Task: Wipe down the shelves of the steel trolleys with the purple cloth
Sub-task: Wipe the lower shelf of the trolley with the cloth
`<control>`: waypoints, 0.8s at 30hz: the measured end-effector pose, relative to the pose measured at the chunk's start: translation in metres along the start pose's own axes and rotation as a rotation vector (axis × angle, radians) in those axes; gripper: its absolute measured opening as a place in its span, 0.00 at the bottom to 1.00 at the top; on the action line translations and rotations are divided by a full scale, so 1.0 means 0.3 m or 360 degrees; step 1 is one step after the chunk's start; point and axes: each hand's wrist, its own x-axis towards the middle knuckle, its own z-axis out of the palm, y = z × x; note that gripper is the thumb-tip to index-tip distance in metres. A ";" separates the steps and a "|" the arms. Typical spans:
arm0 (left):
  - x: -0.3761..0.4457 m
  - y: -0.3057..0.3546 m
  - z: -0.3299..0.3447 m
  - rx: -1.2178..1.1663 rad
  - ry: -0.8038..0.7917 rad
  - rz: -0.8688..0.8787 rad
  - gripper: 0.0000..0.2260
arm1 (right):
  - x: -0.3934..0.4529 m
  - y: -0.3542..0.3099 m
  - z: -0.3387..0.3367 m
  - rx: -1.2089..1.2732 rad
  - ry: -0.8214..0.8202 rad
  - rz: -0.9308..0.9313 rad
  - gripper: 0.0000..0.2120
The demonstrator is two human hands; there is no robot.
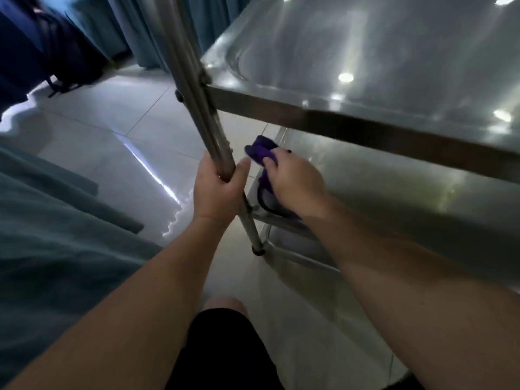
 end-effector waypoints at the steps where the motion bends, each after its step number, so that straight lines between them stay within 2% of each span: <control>1: 0.007 -0.020 0.021 -0.0076 0.0046 0.0019 0.13 | 0.004 0.002 0.048 0.0003 -0.0134 -0.0097 0.15; 2: 0.013 -0.038 0.042 -0.0159 0.0106 0.0011 0.15 | 0.001 0.006 0.102 -0.0051 -0.0320 -0.0206 0.15; 4: 0.030 -0.065 0.077 -0.0323 0.0198 -0.0005 0.11 | -0.008 0.023 0.205 -0.0311 -0.0578 -0.0359 0.20; 6: 0.043 -0.081 0.094 -0.0450 0.0237 0.0011 0.09 | -0.014 0.044 0.248 -0.0405 -0.0552 -0.0416 0.25; 9: 0.054 -0.089 0.108 -0.0542 0.0205 0.0011 0.11 | -0.029 0.080 0.218 -0.0333 -0.0528 -0.0401 0.25; 12: 0.053 -0.087 0.104 -0.0511 0.0191 -0.0019 0.13 | -0.088 0.167 0.146 -0.0415 -0.0458 -0.0252 0.26; 16: 0.046 -0.095 0.102 -0.0531 0.0179 -0.0022 0.13 | -0.181 0.445 -0.031 -0.0707 -0.0179 0.0093 0.28; 19: 0.047 -0.097 0.112 -0.0566 0.0220 0.0018 0.13 | -0.163 0.625 -0.139 -0.0769 -0.0161 0.0413 0.31; 22: 0.058 -0.106 0.117 -0.0564 0.0256 0.0027 0.13 | -0.039 0.613 -0.097 -0.0730 -0.0134 0.0607 0.32; 24: 0.063 -0.111 0.116 -0.0578 0.0268 0.0020 0.12 | 0.068 0.527 -0.035 -0.0677 -0.0105 0.0600 0.32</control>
